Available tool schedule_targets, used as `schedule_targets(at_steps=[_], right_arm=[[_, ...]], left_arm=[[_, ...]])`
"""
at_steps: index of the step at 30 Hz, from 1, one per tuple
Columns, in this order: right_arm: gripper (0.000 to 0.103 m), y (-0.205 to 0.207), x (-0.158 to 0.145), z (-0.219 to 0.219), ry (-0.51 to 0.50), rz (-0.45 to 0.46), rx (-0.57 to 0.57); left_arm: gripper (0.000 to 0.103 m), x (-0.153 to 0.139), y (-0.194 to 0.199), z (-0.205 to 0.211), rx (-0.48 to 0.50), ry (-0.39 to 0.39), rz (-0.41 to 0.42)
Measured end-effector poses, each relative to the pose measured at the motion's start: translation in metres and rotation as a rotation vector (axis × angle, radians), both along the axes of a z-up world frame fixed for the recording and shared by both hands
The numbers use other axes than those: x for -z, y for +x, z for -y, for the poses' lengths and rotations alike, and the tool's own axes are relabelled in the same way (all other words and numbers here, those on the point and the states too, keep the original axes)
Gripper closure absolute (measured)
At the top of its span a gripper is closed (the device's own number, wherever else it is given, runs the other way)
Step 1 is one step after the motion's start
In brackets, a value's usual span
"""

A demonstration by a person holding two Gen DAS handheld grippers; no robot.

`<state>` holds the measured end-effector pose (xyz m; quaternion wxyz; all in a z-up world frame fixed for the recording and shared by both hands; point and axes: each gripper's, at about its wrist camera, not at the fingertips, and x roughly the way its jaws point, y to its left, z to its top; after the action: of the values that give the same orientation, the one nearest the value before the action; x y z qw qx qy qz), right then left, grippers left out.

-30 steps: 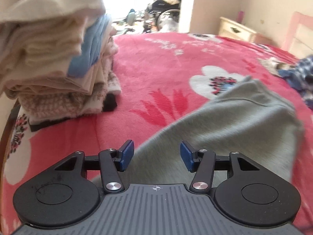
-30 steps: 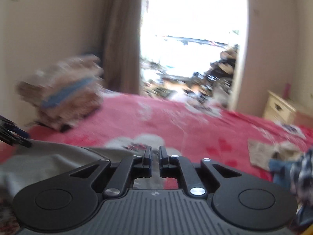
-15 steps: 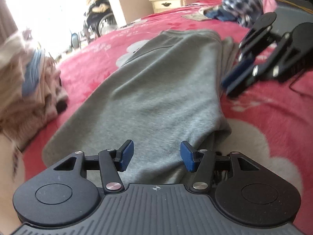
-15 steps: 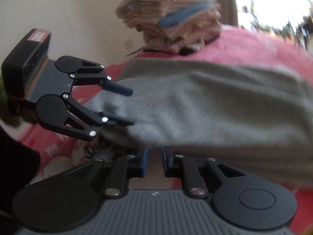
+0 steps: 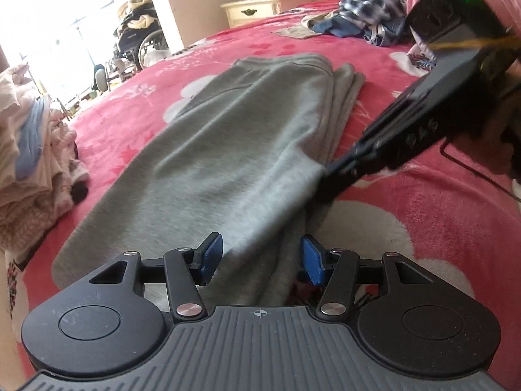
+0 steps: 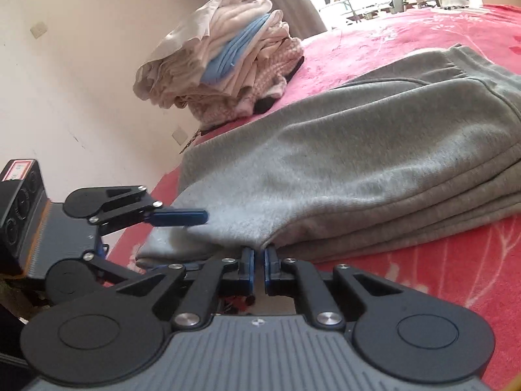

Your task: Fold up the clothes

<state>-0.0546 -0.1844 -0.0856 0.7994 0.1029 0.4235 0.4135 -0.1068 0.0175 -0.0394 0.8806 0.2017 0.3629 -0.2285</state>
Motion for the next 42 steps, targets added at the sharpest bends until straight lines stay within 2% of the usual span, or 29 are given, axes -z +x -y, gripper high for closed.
schedule_targets(at_steps=[8, 12, 16, 20, 25, 27, 30, 33, 36, 39, 42], right_arm=[[0.097, -0.004, -0.007, 0.001, -0.008, 0.028, -0.013], [0.097, -0.005, -0.008, -0.001, -0.017, 0.042, -0.025], [0.097, -0.003, -0.004, 0.003, -0.021, 0.011, -0.001], [0.097, 0.004, -0.002, 0.008, 0.017, -0.039, 0.034], [0.097, 0.009, -0.001, 0.011, 0.056, -0.076, 0.055], [0.097, 0.01, -0.002, 0.011, 0.069, -0.085, 0.059], [0.097, 0.013, -0.005, 0.014, 0.103, -0.104, 0.072], [0.097, 0.013, -0.006, 0.014, 0.095, -0.105, 0.08], [0.097, 0.013, -0.006, 0.014, 0.097, -0.116, 0.086], [0.097, 0.016, -0.004, 0.014, 0.111, -0.135, 0.092], [0.097, 0.016, -0.003, 0.013, 0.106, -0.127, 0.082]], left_arm=[[0.05, 0.004, 0.021, 0.002, -0.094, -0.045, 0.004], [0.049, 0.01, 0.018, 0.011, -0.087, 0.028, 0.081], [0.048, 0.023, 0.007, 0.031, -0.051, 0.163, 0.206], [0.048, 0.012, 0.003, 0.022, -0.025, 0.148, 0.154], [0.047, -0.016, 0.0, -0.015, -0.041, -0.001, 0.044], [0.047, -0.018, 0.002, -0.022, -0.069, -0.031, 0.021], [0.047, -0.011, 0.005, -0.019, -0.095, -0.005, 0.027], [0.048, 0.0, 0.011, -0.014, -0.122, 0.021, 0.031], [0.048, 0.003, 0.015, -0.013, -0.122, 0.006, 0.024], [0.048, 0.002, 0.011, -0.007, -0.067, 0.03, 0.044], [0.049, 0.006, 0.008, 0.002, -0.008, 0.105, 0.081]])
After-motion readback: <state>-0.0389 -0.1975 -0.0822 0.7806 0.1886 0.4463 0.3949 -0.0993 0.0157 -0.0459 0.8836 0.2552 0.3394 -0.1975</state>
